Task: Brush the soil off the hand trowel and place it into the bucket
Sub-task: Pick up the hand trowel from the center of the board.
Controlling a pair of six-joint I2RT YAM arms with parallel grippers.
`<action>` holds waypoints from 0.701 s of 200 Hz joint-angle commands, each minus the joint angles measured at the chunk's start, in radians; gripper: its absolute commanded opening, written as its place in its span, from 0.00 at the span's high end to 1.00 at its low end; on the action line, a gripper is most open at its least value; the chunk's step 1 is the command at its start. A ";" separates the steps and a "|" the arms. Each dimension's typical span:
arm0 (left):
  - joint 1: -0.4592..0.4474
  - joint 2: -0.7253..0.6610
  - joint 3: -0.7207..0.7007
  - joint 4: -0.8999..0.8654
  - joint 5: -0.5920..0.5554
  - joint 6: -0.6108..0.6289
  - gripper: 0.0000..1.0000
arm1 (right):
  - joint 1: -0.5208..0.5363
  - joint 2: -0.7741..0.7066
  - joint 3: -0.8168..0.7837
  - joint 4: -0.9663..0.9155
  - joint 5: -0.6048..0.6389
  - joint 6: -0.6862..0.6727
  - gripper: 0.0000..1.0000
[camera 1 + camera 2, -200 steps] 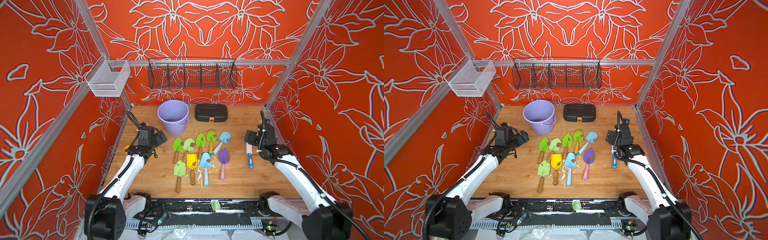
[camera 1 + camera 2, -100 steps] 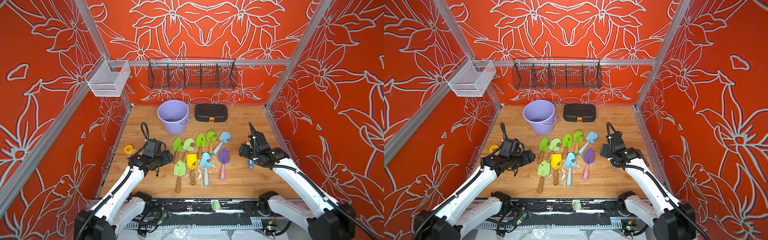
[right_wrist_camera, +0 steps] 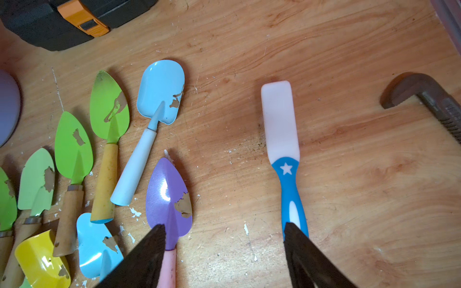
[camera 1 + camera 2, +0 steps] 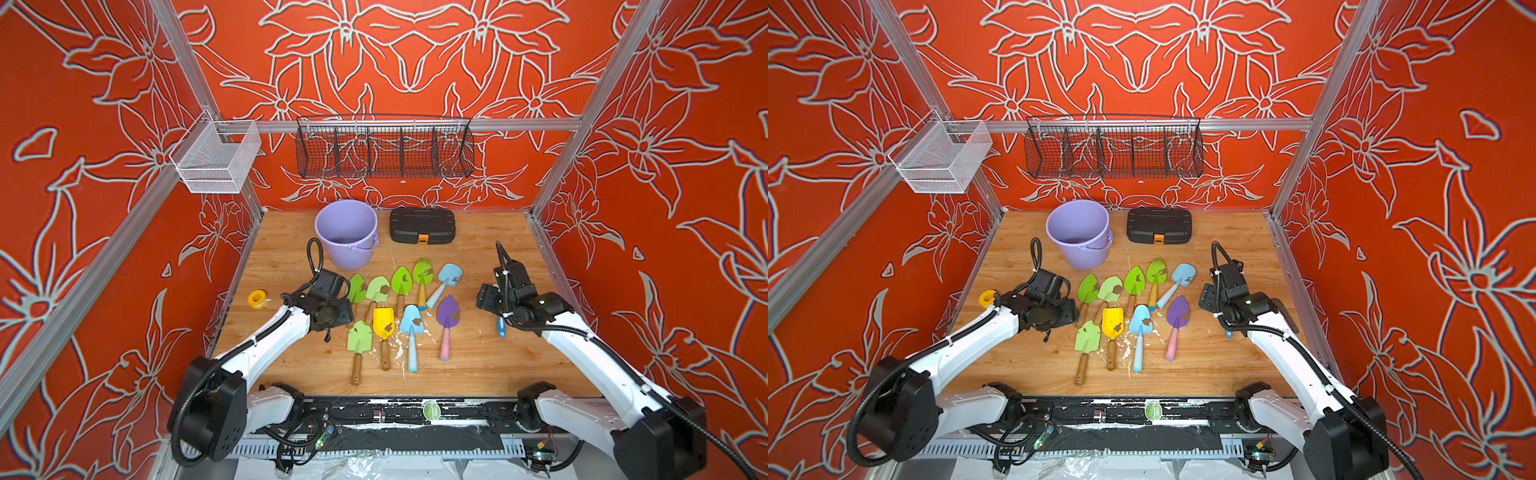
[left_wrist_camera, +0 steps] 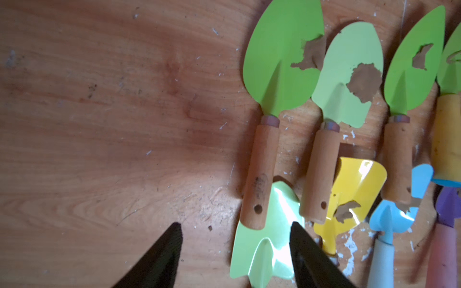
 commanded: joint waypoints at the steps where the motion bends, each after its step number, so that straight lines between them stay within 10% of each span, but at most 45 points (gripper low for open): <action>1: -0.034 0.072 0.055 0.055 -0.052 0.036 0.35 | 0.006 0.016 0.015 0.011 0.023 0.026 0.23; 140: -0.114 0.333 0.148 0.035 -0.149 0.050 0.59 | 0.006 0.036 -0.012 0.040 0.001 0.039 0.22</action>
